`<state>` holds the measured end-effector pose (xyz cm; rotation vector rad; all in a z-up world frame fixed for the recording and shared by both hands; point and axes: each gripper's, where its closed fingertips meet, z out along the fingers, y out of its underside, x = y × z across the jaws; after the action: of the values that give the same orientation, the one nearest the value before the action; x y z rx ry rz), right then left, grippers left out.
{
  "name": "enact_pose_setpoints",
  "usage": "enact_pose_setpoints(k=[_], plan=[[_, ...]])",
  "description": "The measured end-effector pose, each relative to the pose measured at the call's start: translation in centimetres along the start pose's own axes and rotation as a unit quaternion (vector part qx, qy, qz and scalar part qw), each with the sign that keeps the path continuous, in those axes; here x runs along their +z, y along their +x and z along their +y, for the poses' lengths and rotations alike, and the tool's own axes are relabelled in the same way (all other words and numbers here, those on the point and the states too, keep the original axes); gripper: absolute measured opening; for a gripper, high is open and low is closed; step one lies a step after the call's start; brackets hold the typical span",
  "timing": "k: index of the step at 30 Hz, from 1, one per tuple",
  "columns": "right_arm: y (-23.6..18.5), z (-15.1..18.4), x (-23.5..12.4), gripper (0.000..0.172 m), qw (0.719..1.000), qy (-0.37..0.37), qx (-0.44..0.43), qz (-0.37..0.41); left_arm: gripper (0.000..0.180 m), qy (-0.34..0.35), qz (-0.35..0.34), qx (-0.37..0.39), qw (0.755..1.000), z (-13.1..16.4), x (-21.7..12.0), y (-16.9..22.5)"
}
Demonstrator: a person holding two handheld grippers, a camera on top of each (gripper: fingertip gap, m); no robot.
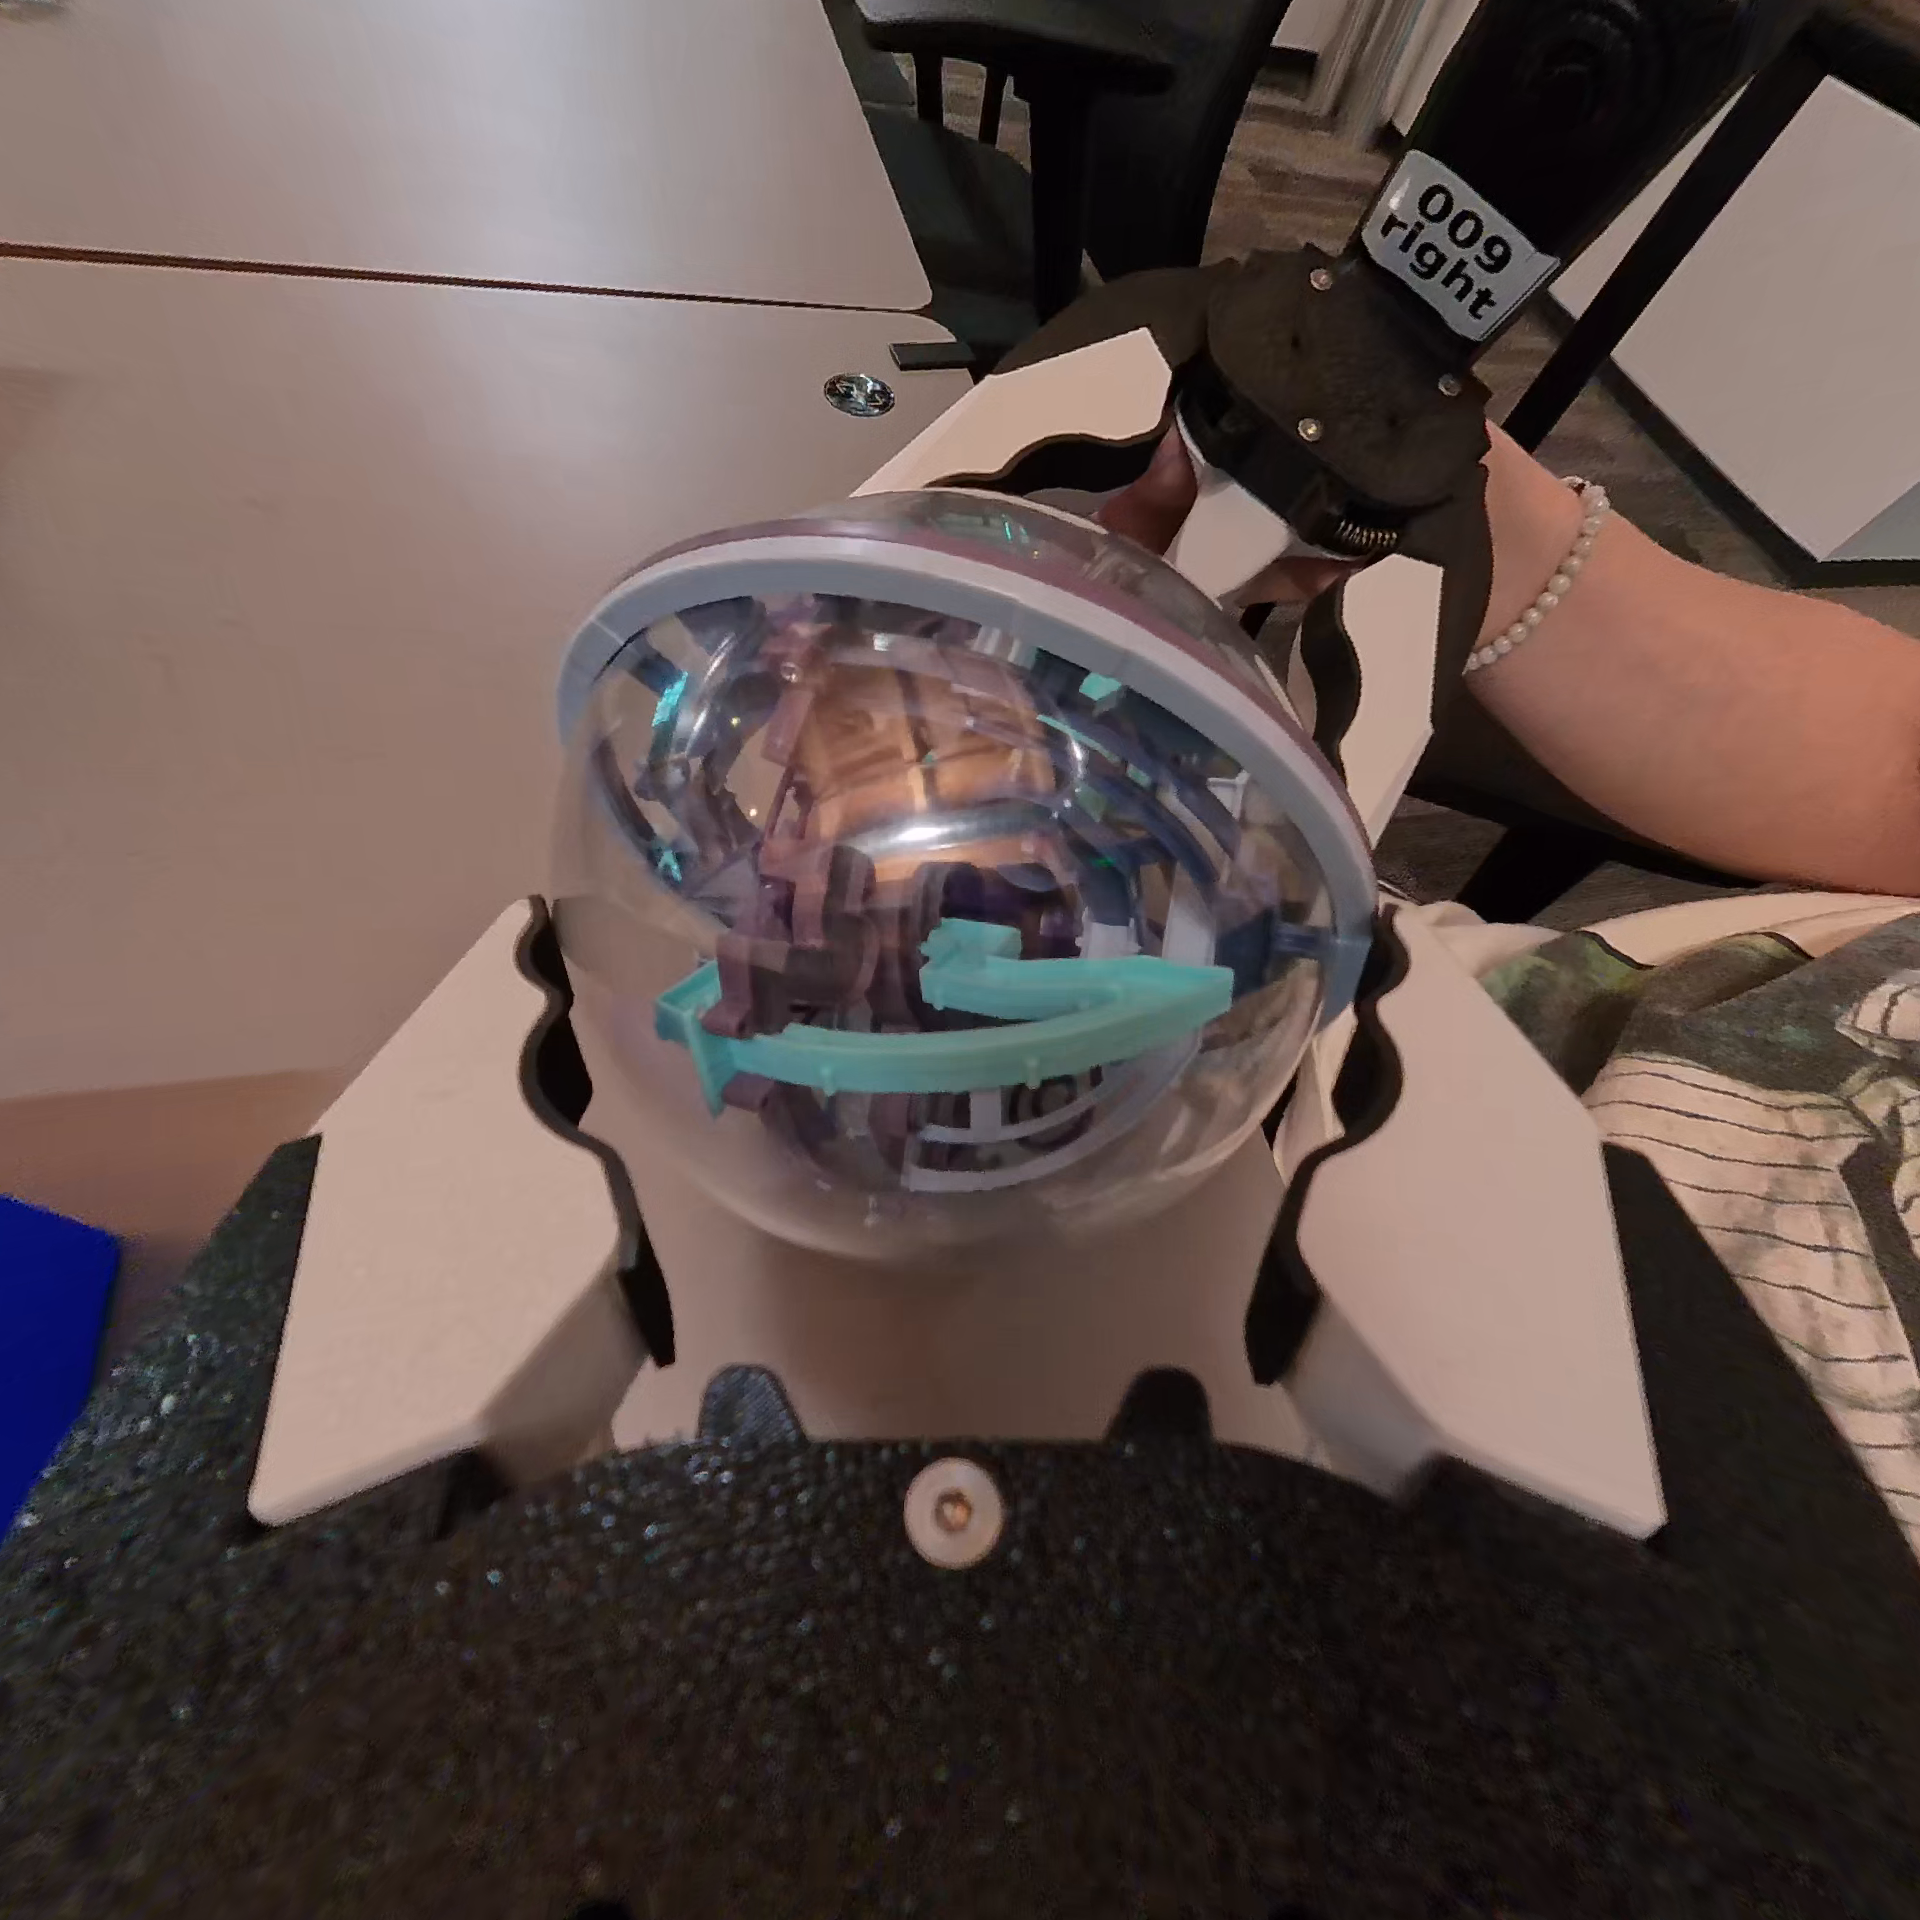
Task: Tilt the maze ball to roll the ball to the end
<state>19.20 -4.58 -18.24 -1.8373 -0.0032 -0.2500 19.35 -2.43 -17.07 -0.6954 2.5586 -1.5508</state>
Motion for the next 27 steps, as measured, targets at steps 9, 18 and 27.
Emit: enact_pose_setpoints(k=[9,18,27], plan=[[0.3,0.1,-0.1,0.138,1.000,-0.006,0.017,0.002,0.143,0.007,0.004,-0.009,1.000,-0.3,0.2,-0.2],[0.6,0.5,0.2,0.141,0.999,-0.030,0.013,0.023,0.143,0.012,0.007,-0.028,1.000,-0.6,0.5,-0.6],[-0.1,-0.2,0.4,0.155,0.998,-0.052,-0.012,0.030,0.143,0.026,-0.002,-0.049,0.998,-0.8,0.6,-0.9]])
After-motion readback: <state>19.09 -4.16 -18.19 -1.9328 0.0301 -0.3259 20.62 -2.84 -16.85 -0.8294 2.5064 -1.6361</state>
